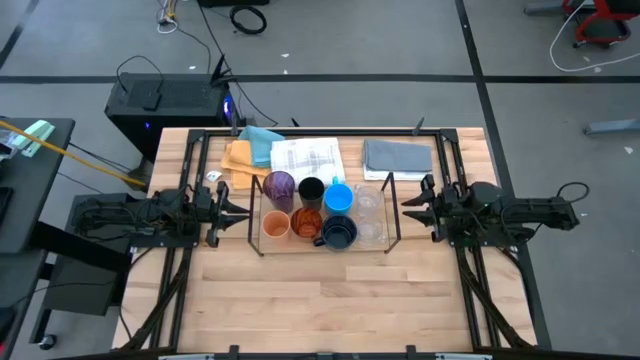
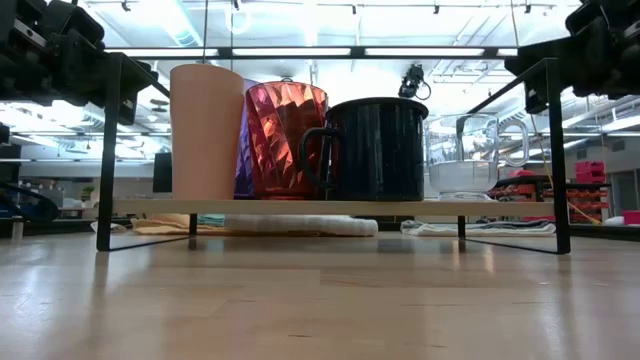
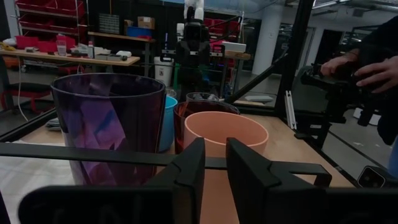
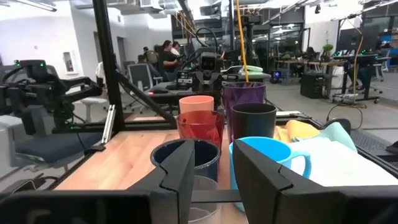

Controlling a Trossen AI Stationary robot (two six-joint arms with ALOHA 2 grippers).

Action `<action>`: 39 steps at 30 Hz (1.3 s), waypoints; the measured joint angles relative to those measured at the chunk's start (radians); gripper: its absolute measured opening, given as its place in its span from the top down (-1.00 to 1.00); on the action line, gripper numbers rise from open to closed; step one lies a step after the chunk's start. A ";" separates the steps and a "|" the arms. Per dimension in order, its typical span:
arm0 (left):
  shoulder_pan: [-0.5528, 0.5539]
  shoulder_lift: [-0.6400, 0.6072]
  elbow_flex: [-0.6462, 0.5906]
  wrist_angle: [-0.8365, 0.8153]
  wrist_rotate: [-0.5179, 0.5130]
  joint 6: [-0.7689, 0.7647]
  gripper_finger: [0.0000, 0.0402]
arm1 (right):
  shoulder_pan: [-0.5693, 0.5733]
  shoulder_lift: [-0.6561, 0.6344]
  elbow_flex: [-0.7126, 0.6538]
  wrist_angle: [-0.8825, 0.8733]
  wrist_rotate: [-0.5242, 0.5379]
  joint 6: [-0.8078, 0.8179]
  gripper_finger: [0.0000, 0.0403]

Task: Stack small to large cups/mugs on shelf
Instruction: Return to Home Position

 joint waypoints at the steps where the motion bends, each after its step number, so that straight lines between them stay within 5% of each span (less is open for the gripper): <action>1: 0.000 0.000 0.000 0.000 0.000 0.000 0.65 | 0.002 0.000 -0.001 -0.001 0.000 0.002 0.42; 39: 0.000 0.000 0.000 0.000 0.000 0.000 0.59 | 0.007 0.002 -0.033 0.024 0.014 -0.070 0.42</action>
